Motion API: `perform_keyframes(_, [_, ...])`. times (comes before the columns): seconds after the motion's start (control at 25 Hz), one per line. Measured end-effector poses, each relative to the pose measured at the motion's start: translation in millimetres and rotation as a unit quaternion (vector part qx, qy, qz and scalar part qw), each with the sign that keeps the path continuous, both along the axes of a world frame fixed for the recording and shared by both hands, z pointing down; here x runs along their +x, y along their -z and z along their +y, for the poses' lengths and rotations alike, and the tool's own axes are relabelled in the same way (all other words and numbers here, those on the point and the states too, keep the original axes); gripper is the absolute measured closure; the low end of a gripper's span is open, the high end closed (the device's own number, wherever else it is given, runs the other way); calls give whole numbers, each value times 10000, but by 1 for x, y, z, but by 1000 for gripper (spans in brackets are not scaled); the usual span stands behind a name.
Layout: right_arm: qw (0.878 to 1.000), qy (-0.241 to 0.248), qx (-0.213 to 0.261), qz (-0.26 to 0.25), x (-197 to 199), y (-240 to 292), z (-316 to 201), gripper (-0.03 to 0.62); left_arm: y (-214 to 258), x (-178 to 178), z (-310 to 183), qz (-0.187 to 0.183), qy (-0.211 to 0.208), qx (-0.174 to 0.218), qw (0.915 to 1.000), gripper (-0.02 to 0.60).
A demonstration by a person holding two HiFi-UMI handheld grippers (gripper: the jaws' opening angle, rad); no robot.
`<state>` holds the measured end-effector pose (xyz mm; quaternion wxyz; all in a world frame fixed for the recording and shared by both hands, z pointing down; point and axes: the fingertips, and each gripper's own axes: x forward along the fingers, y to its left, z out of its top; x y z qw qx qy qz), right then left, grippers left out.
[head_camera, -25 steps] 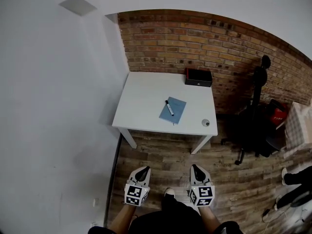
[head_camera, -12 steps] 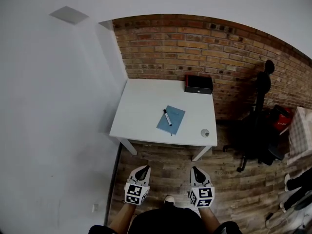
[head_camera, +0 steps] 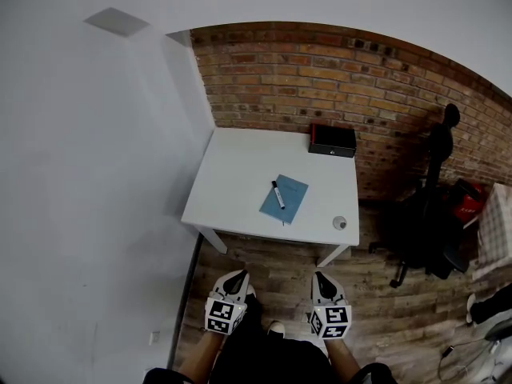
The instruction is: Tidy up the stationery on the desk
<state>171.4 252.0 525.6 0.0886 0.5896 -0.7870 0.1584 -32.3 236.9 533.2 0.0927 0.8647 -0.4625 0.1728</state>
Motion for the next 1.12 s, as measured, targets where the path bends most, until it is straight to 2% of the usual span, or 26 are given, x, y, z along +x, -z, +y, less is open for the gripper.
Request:
perform_keyframes(0.4, [9998, -178, -81, 23, 9, -6, -37, 569, -6, 0, -45, 12, -109, 1, 9999, 563])
perform_keyframes(0.76, [9996, -138, -202, 117, -15, -16, -93, 569, -14, -9, -107, 43, -309, -63, 9995, 563])
perform_keyframes(1.12, [9991, -153, -356, 150, -50, -16, -180, 569, -19, -25, -200, 81, -647, -246, 9976, 563])
